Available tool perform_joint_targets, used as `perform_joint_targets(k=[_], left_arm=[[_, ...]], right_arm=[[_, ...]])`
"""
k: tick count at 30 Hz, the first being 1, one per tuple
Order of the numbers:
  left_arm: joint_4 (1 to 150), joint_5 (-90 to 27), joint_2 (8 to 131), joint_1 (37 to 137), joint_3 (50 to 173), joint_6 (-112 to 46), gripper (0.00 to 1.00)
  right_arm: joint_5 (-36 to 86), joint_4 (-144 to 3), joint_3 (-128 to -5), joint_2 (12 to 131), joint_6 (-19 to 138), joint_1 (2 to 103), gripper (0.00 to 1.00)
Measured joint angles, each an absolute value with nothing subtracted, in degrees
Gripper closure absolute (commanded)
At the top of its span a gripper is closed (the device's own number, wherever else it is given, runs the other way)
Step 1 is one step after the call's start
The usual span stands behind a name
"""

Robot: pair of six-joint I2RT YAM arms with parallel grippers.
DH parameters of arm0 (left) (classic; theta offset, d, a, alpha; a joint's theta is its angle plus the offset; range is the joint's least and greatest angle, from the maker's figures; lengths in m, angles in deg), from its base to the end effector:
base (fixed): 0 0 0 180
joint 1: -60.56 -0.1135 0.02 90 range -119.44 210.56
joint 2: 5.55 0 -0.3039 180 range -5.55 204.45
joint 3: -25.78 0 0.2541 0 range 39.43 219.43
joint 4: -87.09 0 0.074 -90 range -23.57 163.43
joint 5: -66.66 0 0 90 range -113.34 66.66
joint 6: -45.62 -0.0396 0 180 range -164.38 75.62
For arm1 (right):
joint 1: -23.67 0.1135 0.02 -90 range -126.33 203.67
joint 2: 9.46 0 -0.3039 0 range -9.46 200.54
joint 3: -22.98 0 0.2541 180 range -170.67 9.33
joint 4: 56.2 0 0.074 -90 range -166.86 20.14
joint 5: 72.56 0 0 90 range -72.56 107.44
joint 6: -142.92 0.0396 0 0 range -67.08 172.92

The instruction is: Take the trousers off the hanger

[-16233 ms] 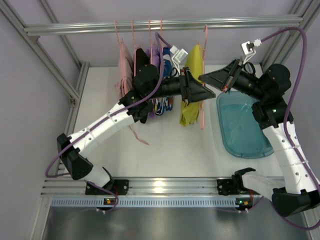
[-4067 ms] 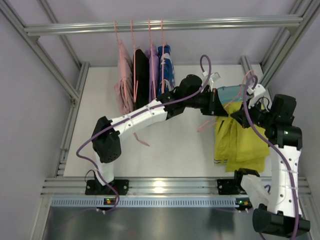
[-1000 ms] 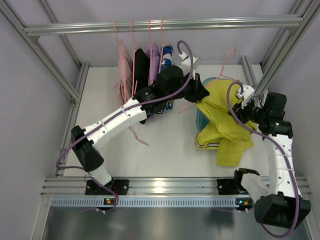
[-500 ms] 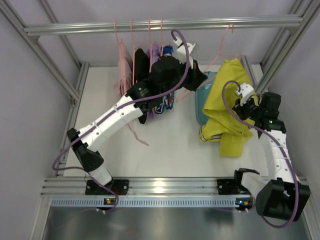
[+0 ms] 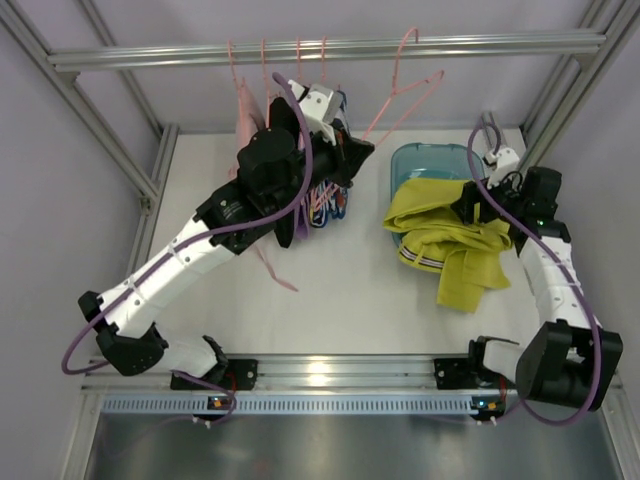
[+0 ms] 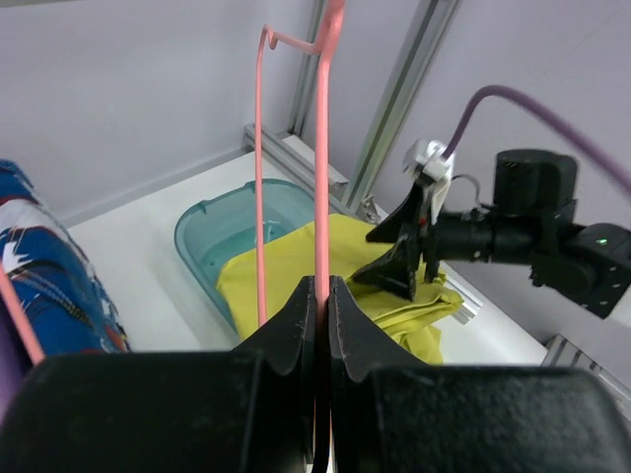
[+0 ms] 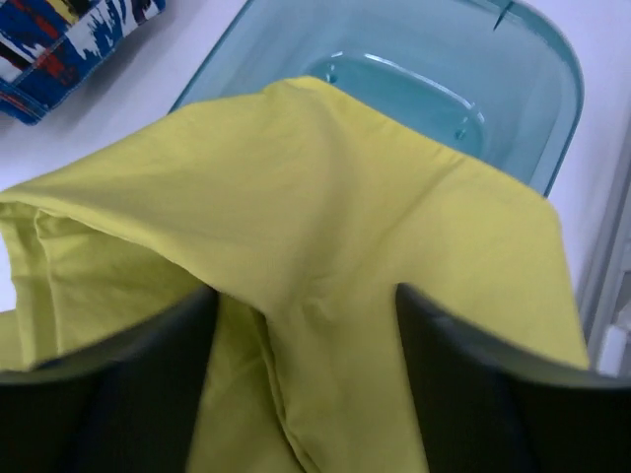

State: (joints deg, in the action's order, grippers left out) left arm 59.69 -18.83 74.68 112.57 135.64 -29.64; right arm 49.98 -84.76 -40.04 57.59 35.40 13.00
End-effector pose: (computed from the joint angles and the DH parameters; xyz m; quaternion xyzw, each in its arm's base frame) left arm 0.1888 -0.2366 0.5430 0.1945 0.6654 -0.3734 0.6164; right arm 0.2451 -0.0245 0.3176 -0.1846 0.8324 0.1261 0.5070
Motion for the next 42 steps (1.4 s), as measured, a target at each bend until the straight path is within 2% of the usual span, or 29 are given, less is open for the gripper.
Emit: perform_joint_targets(k=[1, 3, 12, 17, 22, 29, 34, 37, 42], left_arm=[[59.4, -18.3, 74.2, 112.6, 135.2, -29.7, 1.0], [58.3, -16.7, 73.4, 112.6, 134.4, -29.8, 1.0], [52.7, -9.2, 73.0, 112.8, 132.5, -24.6, 1.0], [49.1, -1.8, 79.5, 112.8, 140.0, -21.6, 1.0], [48.4, 2.7, 86.4, 112.8, 147.6, -19.7, 1.0], [47.9, 4.7, 91.8, 112.8, 152.0, -16.4, 1.0], [48.2, 4.6, 94.2, 112.8, 152.5, -13.8, 1.0], [48.5, 4.6, 94.3, 112.8, 151.9, -13.1, 0.94], [49.9, 4.6, 93.1, 112.8, 148.9, -13.0, 1.0]], right_arm=[[50.0, -84.6, -41.0, 57.6, 37.3, 13.0, 0.11], [50.1, -84.4, -43.2, 56.9, 40.2, 13.0, 0.01], [49.7, -85.0, -55.4, 50.1, 51.4, 13.0, 0.01], [48.5, -87.0, -60.3, 46.9, 53.5, 13.0, 0.01], [48.1, -90.0, -61.0, 44.9, 53.9, 13.0, 0.01], [47.4, -92.6, -60.9, 43.9, 54.7, 13.0, 0.0], [47.2, -93.7, -60.8, 43.1, 55.1, 13.0, 0.01], [47.2, -94.2, -60.8, 42.4, 55.1, 13.0, 0.01], [47.2, -95.2, -60.7, 40.9, 54.9, 13.0, 0.01]])
